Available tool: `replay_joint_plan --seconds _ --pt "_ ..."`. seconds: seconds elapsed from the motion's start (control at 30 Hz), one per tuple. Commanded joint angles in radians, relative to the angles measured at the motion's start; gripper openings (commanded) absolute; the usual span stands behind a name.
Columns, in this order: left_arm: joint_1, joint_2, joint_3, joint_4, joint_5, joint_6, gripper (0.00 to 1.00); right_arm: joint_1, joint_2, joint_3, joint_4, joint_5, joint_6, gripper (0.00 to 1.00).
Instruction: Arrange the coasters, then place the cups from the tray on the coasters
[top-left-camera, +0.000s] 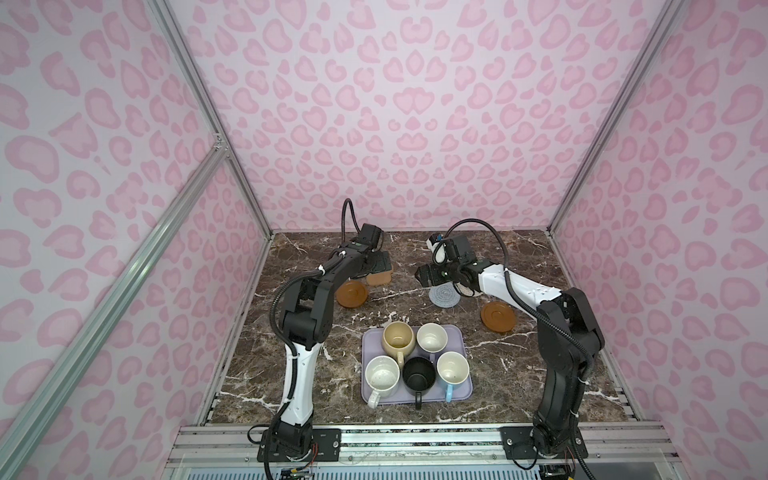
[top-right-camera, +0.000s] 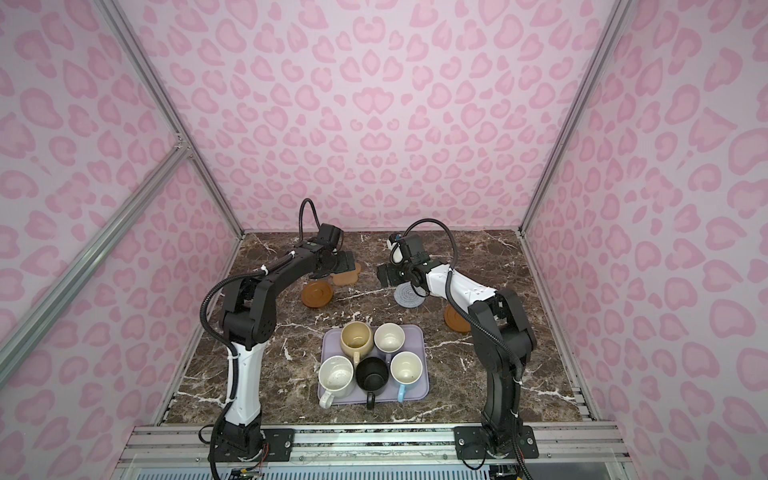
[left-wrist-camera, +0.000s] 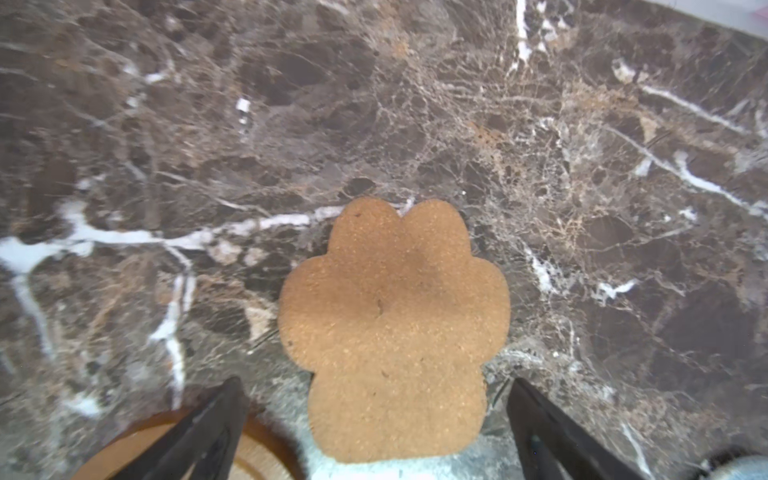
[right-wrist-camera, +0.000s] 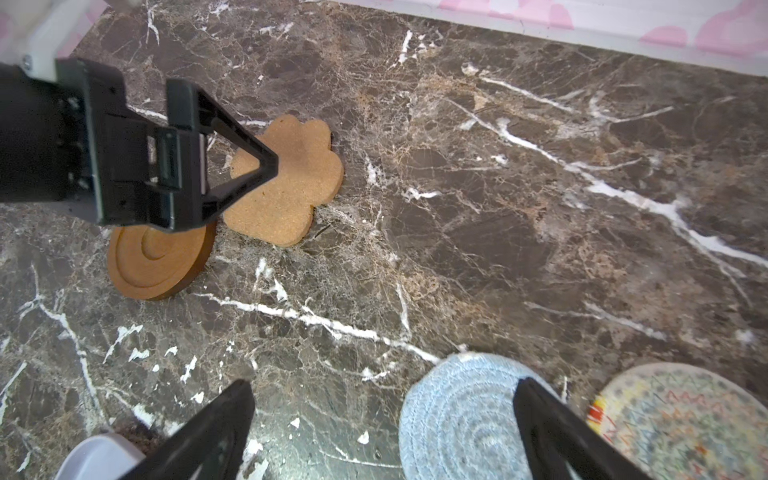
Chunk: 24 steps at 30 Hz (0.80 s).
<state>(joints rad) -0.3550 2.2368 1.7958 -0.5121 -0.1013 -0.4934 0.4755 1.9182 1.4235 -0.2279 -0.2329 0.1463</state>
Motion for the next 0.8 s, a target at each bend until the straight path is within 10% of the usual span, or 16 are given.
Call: replay_joint_plan --seconds 0.0,0.77 --pt "-0.008 0.026 0.028 -0.038 -0.011 -0.001 0.99 -0.001 0.016 0.009 0.022 -0.019 -0.003 1.00" --pt "-0.077 0.137 0.134 -0.170 -0.116 -0.010 0.95 -0.015 0.014 0.000 0.014 -0.024 0.014 1.00"
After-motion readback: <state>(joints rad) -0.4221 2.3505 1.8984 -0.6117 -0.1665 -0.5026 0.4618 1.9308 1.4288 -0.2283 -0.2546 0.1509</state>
